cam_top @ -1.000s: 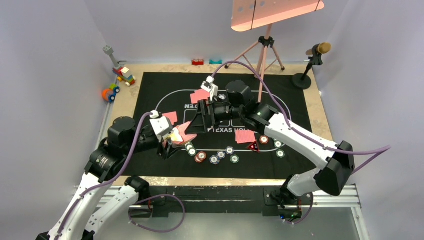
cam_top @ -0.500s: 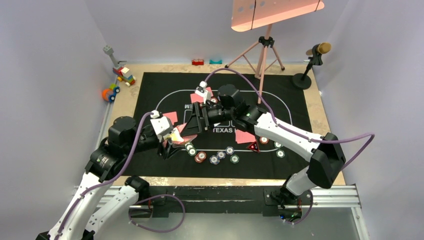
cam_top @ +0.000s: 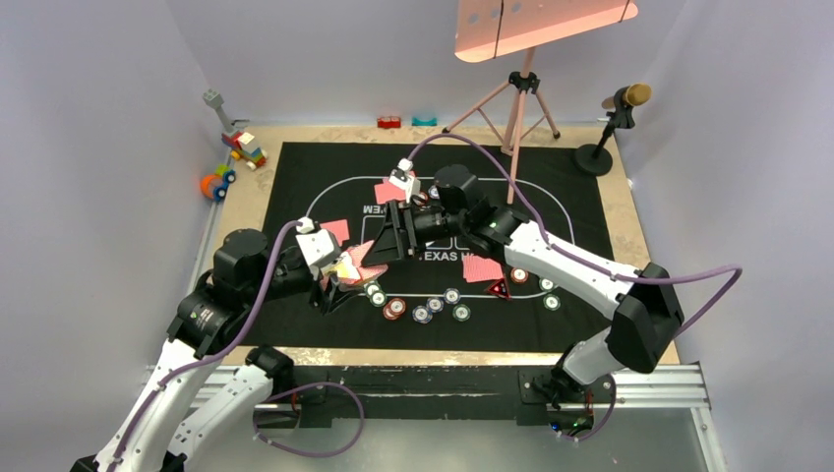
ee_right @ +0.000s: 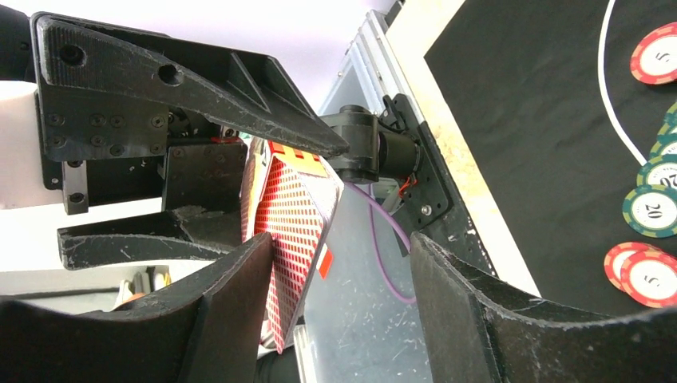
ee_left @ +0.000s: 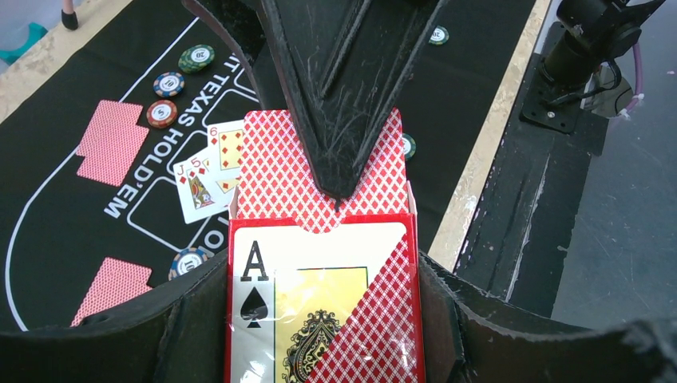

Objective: Distribute texas hold em gaming equipment

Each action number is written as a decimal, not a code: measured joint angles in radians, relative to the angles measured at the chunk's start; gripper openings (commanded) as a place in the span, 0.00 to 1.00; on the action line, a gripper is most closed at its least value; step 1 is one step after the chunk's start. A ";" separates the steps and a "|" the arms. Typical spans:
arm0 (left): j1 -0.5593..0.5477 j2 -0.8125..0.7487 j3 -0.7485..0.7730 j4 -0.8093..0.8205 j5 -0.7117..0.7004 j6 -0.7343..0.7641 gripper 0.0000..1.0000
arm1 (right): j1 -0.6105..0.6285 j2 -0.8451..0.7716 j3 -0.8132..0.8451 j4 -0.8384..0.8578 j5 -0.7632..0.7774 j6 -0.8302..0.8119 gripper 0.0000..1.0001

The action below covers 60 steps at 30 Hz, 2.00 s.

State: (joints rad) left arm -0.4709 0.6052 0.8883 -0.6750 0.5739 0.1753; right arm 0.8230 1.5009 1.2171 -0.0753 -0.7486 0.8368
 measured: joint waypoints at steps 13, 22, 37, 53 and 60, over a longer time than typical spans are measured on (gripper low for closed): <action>0.000 -0.014 0.000 -0.002 0.003 0.000 0.00 | -0.033 -0.044 -0.023 -0.008 -0.005 -0.006 0.59; 0.000 -0.016 0.000 0.001 0.006 0.001 0.00 | -0.024 -0.050 -0.023 0.003 -0.002 0.018 0.75; 0.000 -0.001 0.000 -0.001 0.005 0.023 0.00 | 0.016 -0.009 -0.058 0.124 -0.032 0.111 0.49; 0.000 0.018 0.000 -0.010 0.014 0.023 0.00 | -0.043 -0.053 -0.113 0.166 -0.076 0.121 0.15; 0.001 0.023 0.000 -0.011 0.016 0.023 0.00 | -0.079 -0.085 -0.136 0.153 -0.082 0.113 0.09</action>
State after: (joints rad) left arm -0.4702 0.6281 0.8883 -0.6865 0.5896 0.1982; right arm 0.7444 1.4155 1.0809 0.0772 -0.8303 0.9501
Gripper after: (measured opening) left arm 0.710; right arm 0.172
